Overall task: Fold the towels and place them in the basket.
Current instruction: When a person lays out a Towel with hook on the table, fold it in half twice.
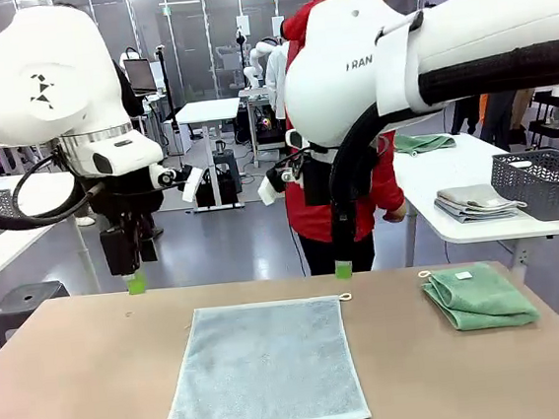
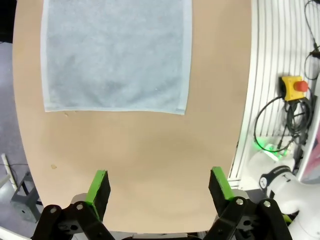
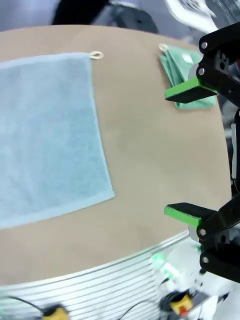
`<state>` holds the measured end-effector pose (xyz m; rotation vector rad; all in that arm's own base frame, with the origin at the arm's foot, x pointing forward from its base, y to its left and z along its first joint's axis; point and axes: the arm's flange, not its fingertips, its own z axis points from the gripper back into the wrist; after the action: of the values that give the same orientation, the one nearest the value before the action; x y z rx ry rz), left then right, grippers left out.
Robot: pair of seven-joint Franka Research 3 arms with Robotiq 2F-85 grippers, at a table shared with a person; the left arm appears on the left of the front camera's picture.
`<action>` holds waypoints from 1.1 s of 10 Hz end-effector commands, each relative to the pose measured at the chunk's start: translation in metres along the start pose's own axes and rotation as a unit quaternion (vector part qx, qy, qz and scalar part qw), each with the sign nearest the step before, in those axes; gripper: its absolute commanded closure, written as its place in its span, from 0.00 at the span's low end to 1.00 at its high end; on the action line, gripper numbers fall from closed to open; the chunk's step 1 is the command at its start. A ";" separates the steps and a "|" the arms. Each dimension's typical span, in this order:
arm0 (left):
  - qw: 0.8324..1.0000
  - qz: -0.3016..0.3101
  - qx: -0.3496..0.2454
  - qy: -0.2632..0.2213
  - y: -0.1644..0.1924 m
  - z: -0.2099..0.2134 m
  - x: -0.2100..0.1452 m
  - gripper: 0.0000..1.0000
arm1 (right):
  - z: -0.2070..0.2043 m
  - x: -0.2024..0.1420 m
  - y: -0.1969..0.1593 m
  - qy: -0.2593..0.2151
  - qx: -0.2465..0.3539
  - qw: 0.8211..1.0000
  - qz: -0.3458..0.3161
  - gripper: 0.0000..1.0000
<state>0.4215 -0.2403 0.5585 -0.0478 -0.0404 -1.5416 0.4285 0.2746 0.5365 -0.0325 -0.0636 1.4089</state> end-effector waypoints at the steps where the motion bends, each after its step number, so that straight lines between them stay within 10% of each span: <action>1: 1.000 -0.014 -0.008 0.009 0.010 0.002 -0.004 0.00 | -0.004 -0.004 -0.001 -0.025 -0.012 0.998 0.052 0.00; 11: 1.000 -0.024 0.007 -0.009 -0.026 -0.035 -0.022 0.00 | -0.025 -0.016 0.036 -0.030 0.006 0.999 0.043 0.00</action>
<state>0.4114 -0.2350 0.5380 -0.0485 -0.0220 -1.5705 0.4115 0.2745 0.5235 -0.0122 -0.0721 1.4574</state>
